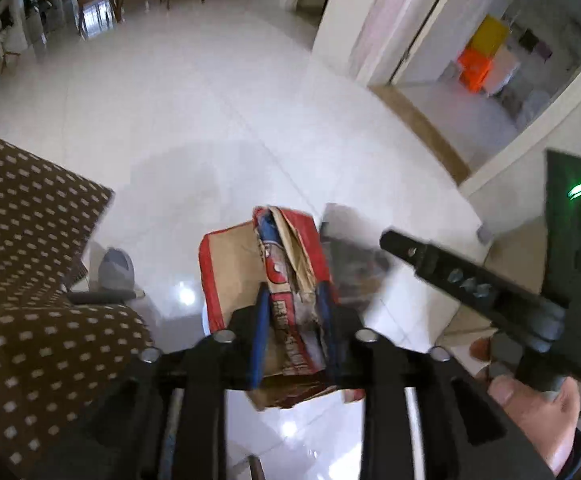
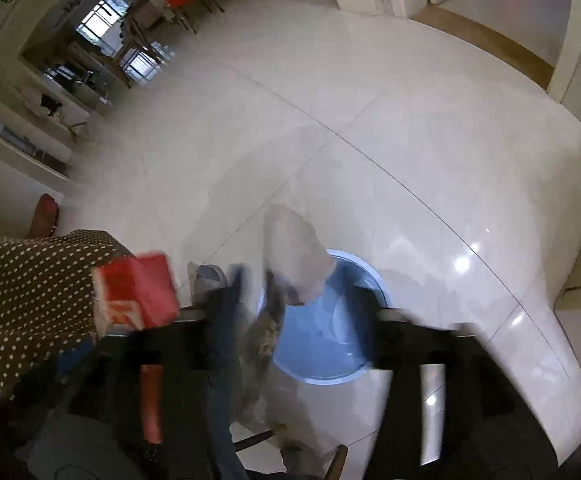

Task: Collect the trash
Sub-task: 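Carry the paper bag with the left tool over the blue bucket and release, then return the left tool to the table and grasp the teal toothpaste box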

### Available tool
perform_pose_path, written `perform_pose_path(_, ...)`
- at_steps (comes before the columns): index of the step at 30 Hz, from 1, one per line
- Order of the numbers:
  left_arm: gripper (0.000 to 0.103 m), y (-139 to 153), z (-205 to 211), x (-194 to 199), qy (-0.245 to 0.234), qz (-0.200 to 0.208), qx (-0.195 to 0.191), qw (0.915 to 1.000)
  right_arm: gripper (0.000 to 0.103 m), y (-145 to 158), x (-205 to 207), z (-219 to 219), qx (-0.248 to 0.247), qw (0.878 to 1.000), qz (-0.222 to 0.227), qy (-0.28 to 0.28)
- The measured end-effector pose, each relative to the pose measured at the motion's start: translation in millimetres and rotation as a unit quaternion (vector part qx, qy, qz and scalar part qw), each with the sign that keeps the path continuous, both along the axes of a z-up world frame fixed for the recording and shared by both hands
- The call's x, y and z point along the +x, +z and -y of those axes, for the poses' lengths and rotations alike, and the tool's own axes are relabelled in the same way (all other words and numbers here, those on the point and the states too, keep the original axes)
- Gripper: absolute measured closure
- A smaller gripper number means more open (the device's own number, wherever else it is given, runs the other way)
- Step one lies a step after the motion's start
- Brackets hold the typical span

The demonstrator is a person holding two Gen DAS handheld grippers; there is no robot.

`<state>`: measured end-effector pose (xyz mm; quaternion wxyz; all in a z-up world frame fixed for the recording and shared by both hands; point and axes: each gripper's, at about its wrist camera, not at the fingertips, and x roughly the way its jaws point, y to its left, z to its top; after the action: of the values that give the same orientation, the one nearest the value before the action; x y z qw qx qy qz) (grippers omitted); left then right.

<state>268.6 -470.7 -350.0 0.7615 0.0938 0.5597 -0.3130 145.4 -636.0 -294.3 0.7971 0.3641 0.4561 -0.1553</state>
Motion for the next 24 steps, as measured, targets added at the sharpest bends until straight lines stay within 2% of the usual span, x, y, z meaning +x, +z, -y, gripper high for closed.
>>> perform_pose_path(1,0.037,-7,2,3,0.002,-0.014,0.001,0.9999,0.037,1,-1,0,0.006,1.000,0.002,-0.001)
perform_pose_path(2,0.019,-9,3,6,0.011,-0.017,0.004,0.9998,0.036,3,-4,1,0.004,1.000,0.001,-0.004)
perform_pose_path(4,0.017,-12,3,5,0.020,-0.012,0.009,0.9997,0.029,6,-9,-1,-0.004,1.000,0.001,-0.007)
perform_pose_path(6,0.015,-12,0,7,0.026,-0.010,0.011,0.9995,0.015,10,-7,0,-0.010,1.000,0.004,-0.010)
perform_pose_path(8,0.013,-3,-5,3,0.034,-0.007,0.011,0.9993,0.007,15,-11,-2,-0.021,1.000,0.008,-0.012)
perform_pose_path(11,0.012,14,-10,3,0.031,0.008,0.007,0.9995,0.006,21,-20,-3,-0.028,0.999,0.017,-0.023)
perform_pose_path(16,0.011,56,-16,-15,0.024,0.044,-0.018,0.9986,0.006,50,-36,-11,-0.050,0.997,0.035,-0.042)
perform_pose_path(24,0.011,126,-55,-47,0.021,0.098,-0.075,0.9921,0.006,132,-60,-39,-0.095,0.988,0.109,-0.049)
